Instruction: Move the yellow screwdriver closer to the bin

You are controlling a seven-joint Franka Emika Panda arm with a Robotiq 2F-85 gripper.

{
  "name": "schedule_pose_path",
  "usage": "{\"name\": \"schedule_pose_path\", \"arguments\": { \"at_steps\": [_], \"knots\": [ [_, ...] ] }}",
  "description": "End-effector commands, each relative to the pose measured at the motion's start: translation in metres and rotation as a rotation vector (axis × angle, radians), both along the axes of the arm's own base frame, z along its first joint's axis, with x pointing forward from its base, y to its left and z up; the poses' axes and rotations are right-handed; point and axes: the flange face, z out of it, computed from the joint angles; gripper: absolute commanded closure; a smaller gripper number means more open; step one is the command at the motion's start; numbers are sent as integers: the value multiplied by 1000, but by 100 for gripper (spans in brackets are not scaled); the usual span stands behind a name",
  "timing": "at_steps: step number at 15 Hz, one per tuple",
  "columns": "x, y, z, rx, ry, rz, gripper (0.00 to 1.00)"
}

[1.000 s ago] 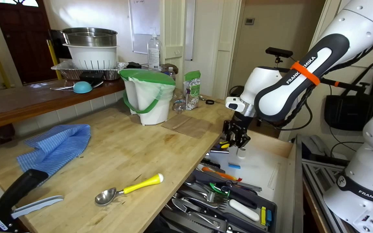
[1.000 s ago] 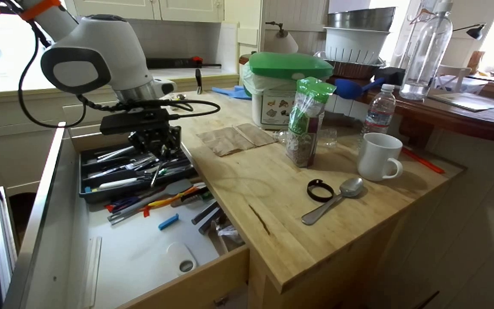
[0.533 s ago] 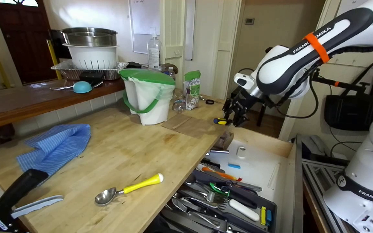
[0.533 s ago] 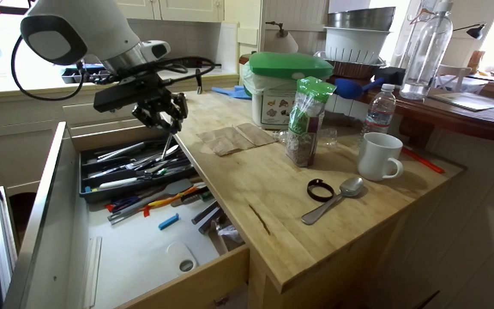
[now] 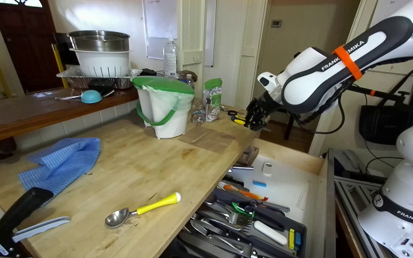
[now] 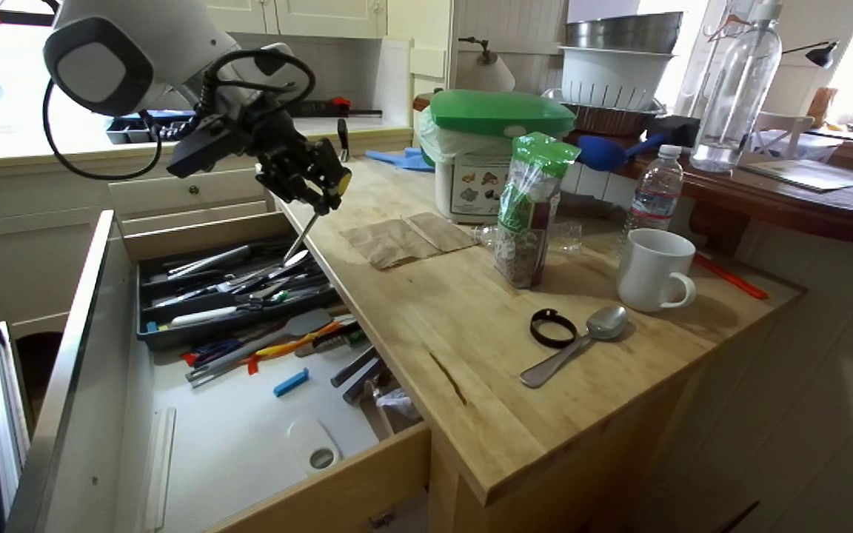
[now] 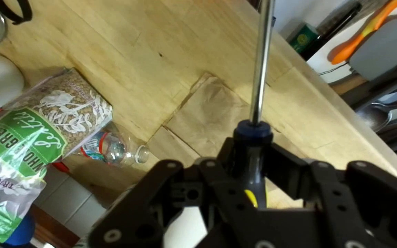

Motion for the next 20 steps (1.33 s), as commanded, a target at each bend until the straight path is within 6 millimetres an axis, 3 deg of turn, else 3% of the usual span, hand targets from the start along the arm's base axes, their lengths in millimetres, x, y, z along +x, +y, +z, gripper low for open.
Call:
{"name": "schedule_pose_path", "arguments": {
  "at_steps": [1,3,6,7,12,17,20],
  "knots": [
    [6,5,-5,12,14,-18,75],
    [18,12,-4,25,27,-40,75],
    [21,11,-2,27,23,-47,75],
    [21,11,-2,27,23,-48,94],
    [54,45,0,12,36,-72,94],
    [101,72,-2,-9,165,11,94],
    [134,97,1,-43,231,82,94]
  ]
}}
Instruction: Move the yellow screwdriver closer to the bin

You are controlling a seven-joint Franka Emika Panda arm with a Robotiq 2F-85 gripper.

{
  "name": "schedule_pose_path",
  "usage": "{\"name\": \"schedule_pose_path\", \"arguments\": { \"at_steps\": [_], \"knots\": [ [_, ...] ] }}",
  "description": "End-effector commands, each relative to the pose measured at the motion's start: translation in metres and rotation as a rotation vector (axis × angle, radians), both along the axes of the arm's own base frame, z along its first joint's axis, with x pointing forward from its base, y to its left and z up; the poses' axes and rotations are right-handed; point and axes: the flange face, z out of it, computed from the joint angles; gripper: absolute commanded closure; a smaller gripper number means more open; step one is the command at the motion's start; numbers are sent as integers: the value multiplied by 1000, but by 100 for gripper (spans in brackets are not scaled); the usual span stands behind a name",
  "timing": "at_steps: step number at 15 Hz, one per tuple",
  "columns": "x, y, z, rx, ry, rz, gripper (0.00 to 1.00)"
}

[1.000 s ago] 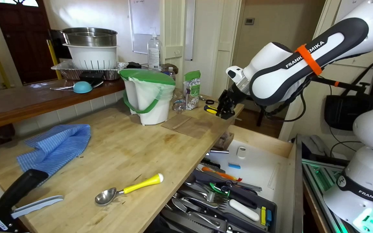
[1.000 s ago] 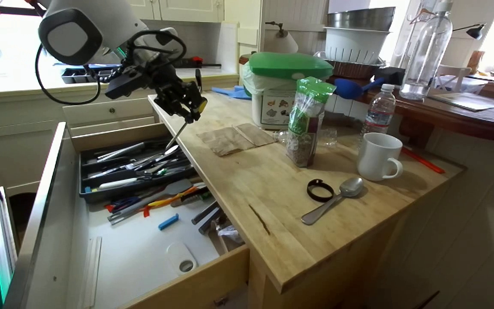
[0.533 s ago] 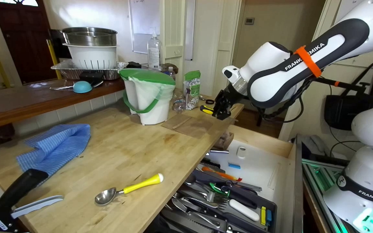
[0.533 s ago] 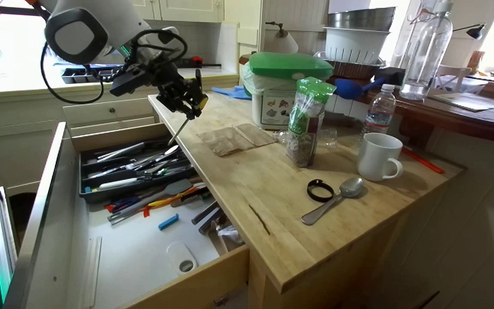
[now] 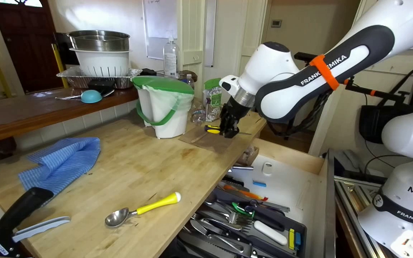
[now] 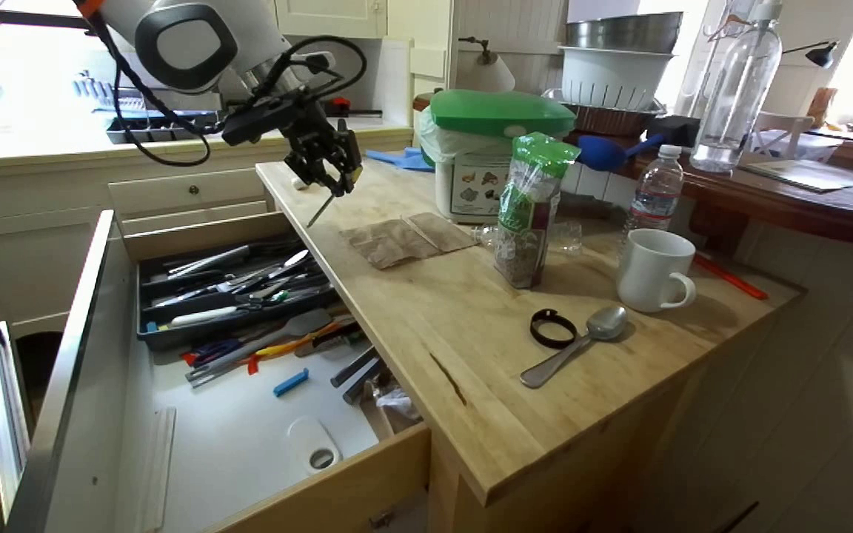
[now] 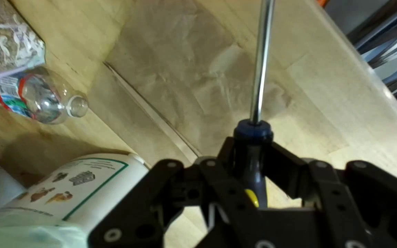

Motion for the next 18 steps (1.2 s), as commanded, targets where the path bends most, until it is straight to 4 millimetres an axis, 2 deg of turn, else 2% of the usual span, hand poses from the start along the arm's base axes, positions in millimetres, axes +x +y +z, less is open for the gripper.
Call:
{"name": "schedule_pose_path", "arguments": {
  "at_steps": [1,4,7,9,11,12,13,15,18],
  "knots": [
    [42,29,0,-28,84,55,94],
    [60,55,-25,-10,94,88,94],
    [73,75,-66,-4,122,90,94],
    [82,83,-88,-15,150,92,94],
    [95,83,-100,-45,161,95,94],
    [103,81,-101,-65,165,94,87],
    [110,78,-99,-73,154,96,51],
    [119,74,-85,-85,115,85,54],
    [117,74,-41,-59,52,93,33]
  ]
}}
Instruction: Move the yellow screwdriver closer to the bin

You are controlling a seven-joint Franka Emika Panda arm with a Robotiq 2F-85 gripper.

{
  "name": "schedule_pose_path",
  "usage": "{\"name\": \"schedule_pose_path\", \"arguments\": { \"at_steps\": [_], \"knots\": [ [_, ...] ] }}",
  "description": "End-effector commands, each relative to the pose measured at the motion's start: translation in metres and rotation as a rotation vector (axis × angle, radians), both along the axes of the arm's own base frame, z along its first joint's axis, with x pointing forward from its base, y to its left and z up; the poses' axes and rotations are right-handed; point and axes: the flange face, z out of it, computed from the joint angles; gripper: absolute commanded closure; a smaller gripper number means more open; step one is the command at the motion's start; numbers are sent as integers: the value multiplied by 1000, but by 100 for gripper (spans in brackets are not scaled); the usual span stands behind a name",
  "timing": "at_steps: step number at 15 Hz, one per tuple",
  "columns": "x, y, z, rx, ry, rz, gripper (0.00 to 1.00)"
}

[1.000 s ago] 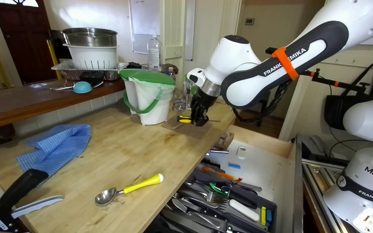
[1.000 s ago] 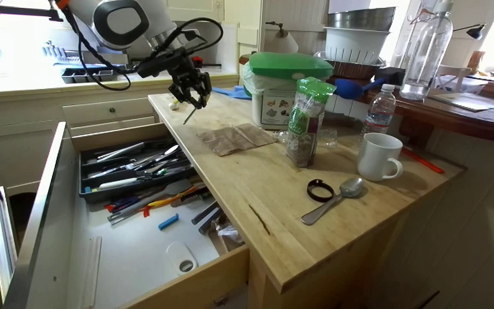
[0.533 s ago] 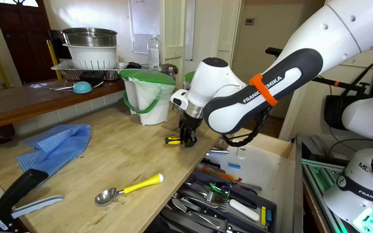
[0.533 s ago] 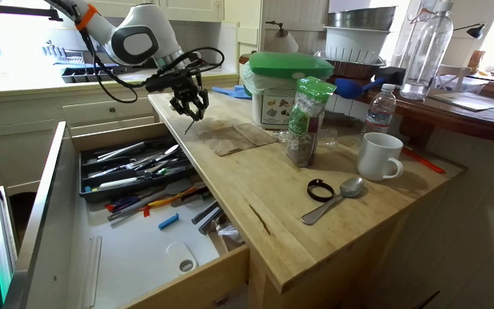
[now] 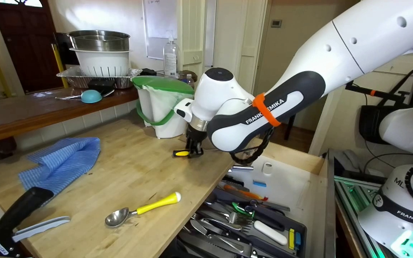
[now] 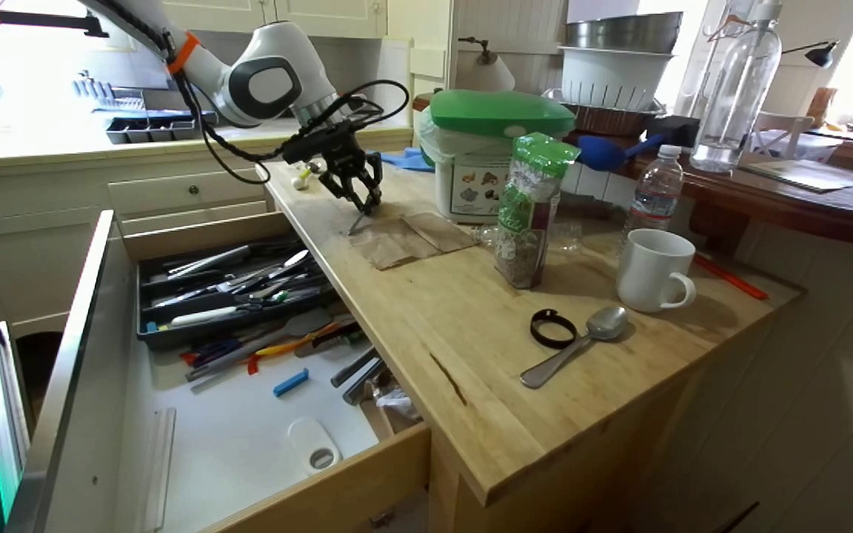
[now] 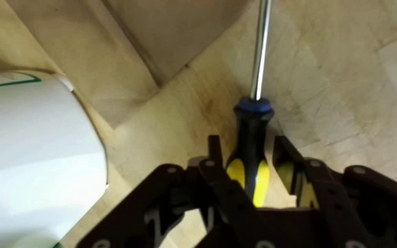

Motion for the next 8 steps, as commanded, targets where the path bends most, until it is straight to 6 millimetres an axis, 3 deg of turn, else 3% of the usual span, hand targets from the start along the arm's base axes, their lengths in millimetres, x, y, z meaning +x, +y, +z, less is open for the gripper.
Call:
{"name": "schedule_pose_path", "arguments": {
  "at_steps": [1,4,5,6,7,8],
  "knots": [
    [2,1,41,36,-65,-9,24],
    [-10,0,79,142,-123,-8,2],
    [-15,3,90,192,-145,-7,0],
    [2,-1,75,103,-118,-11,0],
    [0,-1,85,126,-130,-8,6],
    [0,-2,89,133,-135,-8,0]
  ]
}}
